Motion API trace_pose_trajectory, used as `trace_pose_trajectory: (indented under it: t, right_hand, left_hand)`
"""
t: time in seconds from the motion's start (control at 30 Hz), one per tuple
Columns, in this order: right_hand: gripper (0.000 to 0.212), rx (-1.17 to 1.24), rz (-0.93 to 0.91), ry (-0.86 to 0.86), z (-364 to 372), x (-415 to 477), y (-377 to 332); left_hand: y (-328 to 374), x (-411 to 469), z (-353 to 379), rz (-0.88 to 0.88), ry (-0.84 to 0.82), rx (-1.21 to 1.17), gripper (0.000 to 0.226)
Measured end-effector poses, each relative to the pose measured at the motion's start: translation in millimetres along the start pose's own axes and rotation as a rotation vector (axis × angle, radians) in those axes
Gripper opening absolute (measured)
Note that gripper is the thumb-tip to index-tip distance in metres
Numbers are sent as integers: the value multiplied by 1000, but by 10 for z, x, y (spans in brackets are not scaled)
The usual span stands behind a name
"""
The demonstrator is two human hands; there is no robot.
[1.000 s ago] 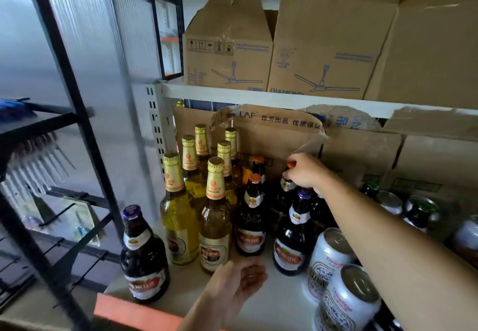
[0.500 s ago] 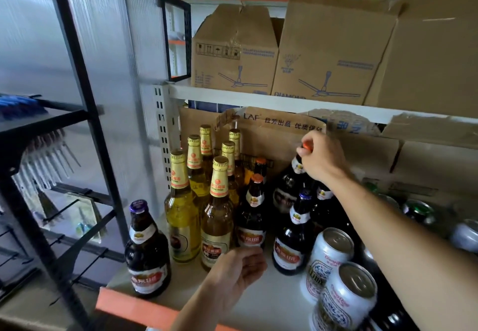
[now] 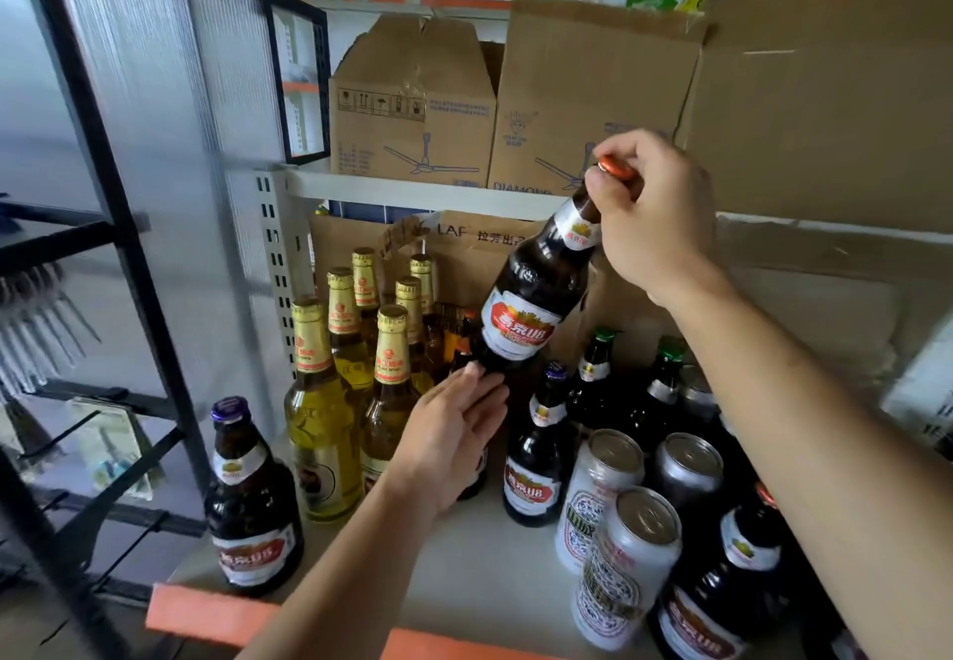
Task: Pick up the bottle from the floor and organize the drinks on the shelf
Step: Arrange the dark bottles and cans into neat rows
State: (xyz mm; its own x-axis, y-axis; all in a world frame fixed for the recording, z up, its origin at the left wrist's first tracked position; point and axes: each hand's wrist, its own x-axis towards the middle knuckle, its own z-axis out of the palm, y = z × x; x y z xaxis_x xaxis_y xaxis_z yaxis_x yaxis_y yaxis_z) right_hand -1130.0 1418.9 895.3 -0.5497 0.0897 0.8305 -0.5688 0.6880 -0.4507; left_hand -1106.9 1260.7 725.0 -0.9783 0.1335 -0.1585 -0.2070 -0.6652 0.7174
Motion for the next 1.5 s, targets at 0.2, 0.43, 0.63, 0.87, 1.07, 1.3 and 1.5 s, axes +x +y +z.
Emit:
trace_pose_trajectory:
  t: [0.2, 0.43, 0.63, 0.87, 1.07, 1.3, 1.5]
  right_hand:
    - [9, 164, 103, -104, 73, -121, -38]
    - [6, 110, 216, -372, 348, -418, 62]
    - [7, 39, 288, -619, 551, -733, 154]
    - [6, -77, 378, -684, 622, -1016, 299]
    - [13, -148, 341, -696, 695, -1182, 300]
    - [18, -166, 294, -679, 755, -1202, 229]
    - [19, -158, 225, -691, 811, -1216, 177]
  left_hand:
    - [-47, -314, -279, 3, 20, -76, 24]
    - [-272, -638, -675, -96, 101, -104, 21]
    - [-533, -644, -1007, -220, 232, -40, 23]
    - [-740, -493, -1206, -310, 312, 84, 21]
    - [-771, -389, -1186, -292, 334, 67, 24]
    - [-774, -336, -1235, -330, 390, 111, 19]
    - [-780, -300, -1256, -293, 458, 101, 15]
